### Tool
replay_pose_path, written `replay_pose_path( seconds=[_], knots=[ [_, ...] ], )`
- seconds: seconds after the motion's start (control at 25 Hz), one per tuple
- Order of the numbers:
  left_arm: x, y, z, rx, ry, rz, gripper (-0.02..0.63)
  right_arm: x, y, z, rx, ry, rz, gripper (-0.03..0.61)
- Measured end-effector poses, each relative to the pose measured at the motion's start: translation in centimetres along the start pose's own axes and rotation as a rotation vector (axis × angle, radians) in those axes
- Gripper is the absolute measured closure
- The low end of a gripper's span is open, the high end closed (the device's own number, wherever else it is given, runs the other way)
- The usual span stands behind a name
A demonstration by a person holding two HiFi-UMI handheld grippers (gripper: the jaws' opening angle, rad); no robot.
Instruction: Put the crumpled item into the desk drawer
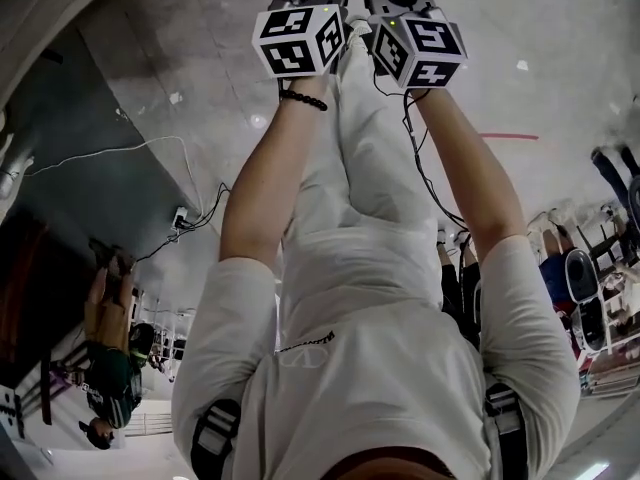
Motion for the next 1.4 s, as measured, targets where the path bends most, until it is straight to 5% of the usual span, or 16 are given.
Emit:
replay_pose_path(
  seconds=[1.4],
  knots=[
    [-1.8,3.1,1.5,0.064,0.055,0.110,0.515,-1.7,1.8,-0.3,-0.012,0.000,0.025,0.580]
  ],
)
Point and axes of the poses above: the fingertips, and each gripper's own axes: y forward along the fingers, z to its left, x out of its top, the point moved 2 cm from there along -y, backward along the fingers, and after that the axes turned 3 degrees about -y, right-handed, at the moved point
